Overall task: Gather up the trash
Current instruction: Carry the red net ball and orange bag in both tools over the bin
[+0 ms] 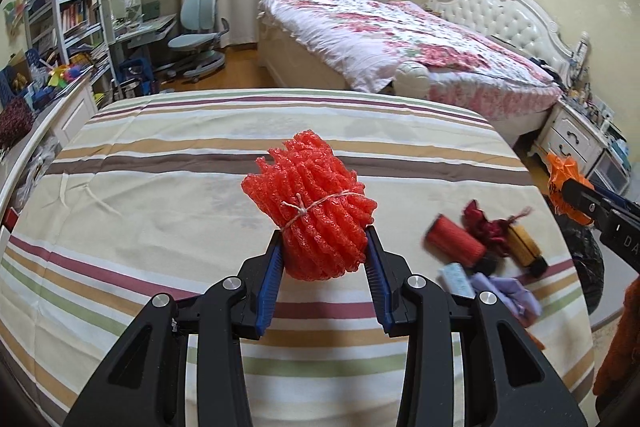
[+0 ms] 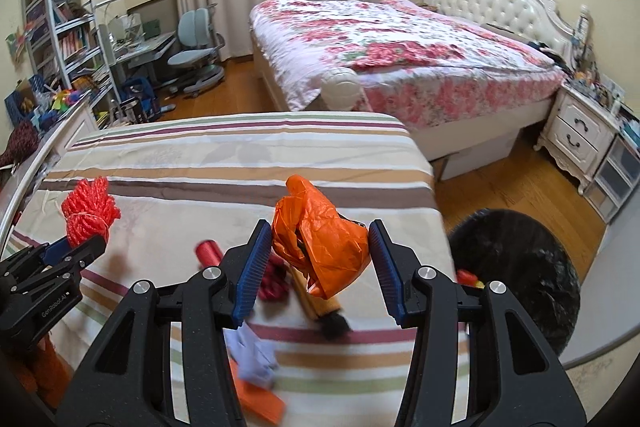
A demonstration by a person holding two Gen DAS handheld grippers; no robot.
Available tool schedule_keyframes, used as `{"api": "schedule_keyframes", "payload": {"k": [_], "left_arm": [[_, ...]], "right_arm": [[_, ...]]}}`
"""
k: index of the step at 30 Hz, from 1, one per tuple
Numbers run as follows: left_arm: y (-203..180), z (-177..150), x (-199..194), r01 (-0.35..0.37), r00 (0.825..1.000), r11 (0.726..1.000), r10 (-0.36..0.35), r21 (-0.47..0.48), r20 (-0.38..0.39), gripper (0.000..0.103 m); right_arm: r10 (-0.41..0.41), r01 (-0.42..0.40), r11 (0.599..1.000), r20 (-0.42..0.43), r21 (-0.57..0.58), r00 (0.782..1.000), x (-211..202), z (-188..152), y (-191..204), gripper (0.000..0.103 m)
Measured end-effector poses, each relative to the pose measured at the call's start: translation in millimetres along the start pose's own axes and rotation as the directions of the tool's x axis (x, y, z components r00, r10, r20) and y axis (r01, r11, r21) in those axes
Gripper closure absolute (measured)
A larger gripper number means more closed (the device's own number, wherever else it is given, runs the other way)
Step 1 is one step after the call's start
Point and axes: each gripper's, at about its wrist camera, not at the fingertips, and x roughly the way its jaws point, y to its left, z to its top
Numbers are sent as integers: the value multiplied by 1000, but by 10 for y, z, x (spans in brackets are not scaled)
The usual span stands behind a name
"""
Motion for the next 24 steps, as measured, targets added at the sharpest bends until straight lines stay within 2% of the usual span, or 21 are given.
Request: {"api": "schedule_keyframes", "payload": {"k": [10,24], "left_arm": [[-746,-101,-156,87,996,989,-91,119,21,63],[-1763,-246,-99,187,981,944,-191,273,-10,63]], "right_arm": [[-86,84,990,10,116,996,-255,-325,-683,54],[-180,171,957,16,236,984,-428,-613,-1427,54]]}}
